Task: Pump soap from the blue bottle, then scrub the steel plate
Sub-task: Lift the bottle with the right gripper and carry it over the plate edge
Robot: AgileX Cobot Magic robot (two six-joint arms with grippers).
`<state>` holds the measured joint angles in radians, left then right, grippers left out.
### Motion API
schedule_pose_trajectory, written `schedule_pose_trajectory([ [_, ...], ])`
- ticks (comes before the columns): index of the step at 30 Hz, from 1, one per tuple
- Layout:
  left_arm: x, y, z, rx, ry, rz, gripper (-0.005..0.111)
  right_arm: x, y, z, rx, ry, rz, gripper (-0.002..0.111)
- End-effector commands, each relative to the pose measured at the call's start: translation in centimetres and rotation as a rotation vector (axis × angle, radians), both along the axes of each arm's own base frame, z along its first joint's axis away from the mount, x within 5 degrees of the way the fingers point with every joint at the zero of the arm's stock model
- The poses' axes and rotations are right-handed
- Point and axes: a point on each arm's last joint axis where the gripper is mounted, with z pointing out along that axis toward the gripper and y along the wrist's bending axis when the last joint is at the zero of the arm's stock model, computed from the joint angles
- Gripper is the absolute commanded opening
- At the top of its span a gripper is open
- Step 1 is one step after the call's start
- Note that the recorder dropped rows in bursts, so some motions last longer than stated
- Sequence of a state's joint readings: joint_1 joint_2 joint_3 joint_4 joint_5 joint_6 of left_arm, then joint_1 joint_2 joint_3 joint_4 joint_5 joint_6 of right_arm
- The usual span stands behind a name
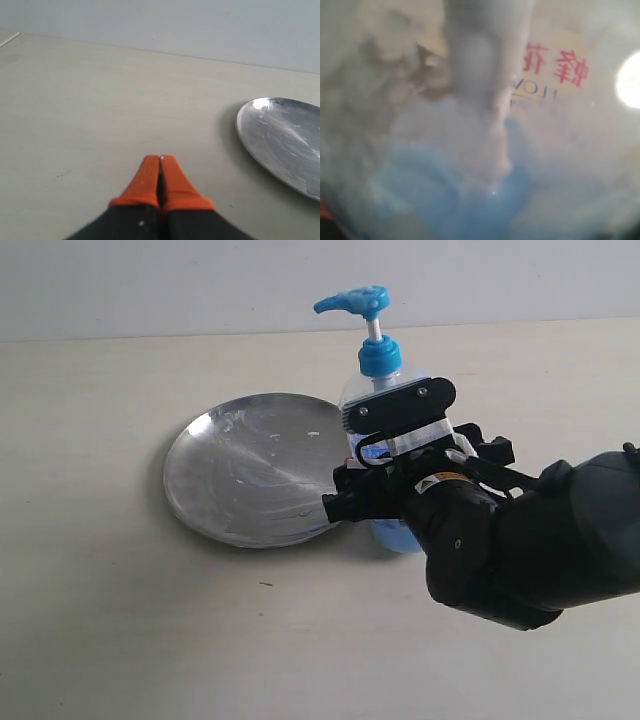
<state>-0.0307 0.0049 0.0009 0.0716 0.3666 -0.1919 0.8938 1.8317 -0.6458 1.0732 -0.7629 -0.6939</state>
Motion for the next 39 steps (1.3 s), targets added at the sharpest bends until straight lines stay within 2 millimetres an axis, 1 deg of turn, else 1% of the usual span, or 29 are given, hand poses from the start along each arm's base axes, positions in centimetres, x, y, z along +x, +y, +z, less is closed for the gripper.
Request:
schedule_pose_trajectory([
  [1,0.0,0.0,0.2,0.002,-0.021,0.002,0.0,0.4,0.2,0.7,-0.014,-0.056,-0.001,0.0],
  [5,0.0,0.0,0.2,0.002,-0.017,-0.003,0.0,0.3,0.2,0.6,-0.028,-0.048,0.012,0.0],
  [11,0.0,-0.3,0.1,0.003,-0.009,-0.068,0.0,0.3,0.2,0.5,-0.057,-0.047,0.029,0.0],
  [18,0.1,-0.7,2.1,0.0,-0.034,-0.137,0.0,0.3,0.2,0.5,-0.064,-0.046,0.029,0.0],
  [20,0.2,-0.8,2.9,0.0,-0.037,-0.152,0.0,0.3,0.2,0.5,-0.069,-0.047,0.032,0.0],
  [22,0.5,-1.0,4.4,-0.001,-0.041,-0.167,0.0,0.3,0.2,0.6,-0.069,-0.052,0.031,0.0],
  [25,1.2,-1.1,7.4,-0.003,-0.057,-0.168,0.0,0.4,0.2,0.6,-0.072,-0.057,0.031,0.0],
  [26,1.4,-1.2,8.2,-0.003,-0.06,-0.168,0.0,0.4,0.2,0.6,-0.072,-0.057,0.031,0.0],
  [29,2.4,-1.4,11.6,-0.006,-0.086,-0.168,0.0,0.4,0.2,0.7,-0.074,-0.064,0.034,0.0],
  [30,2.5,-1.4,12.5,-0.008,-0.101,-0.168,0.0,0.4,0.2,0.7,-0.074,-0.064,0.034,0.0],
  [31,2.5,-1.4,13.1,-0.01,-0.119,-0.168,0.0,0.4,0.2,0.7,-0.074,-0.064,0.034,0.0],
  [33,2.5,-1.4,13.4,-0.013,-0.144,-0.169,0.0,0.4,0.2,0.7,-0.076,-0.064,0.036,0.0],
  [39,2.4,-1.4,13.4,-0.013,-0.144,-0.169,0.0,0.4,0.2,0.6,-0.068,-0.058,0.028,0.0],
])
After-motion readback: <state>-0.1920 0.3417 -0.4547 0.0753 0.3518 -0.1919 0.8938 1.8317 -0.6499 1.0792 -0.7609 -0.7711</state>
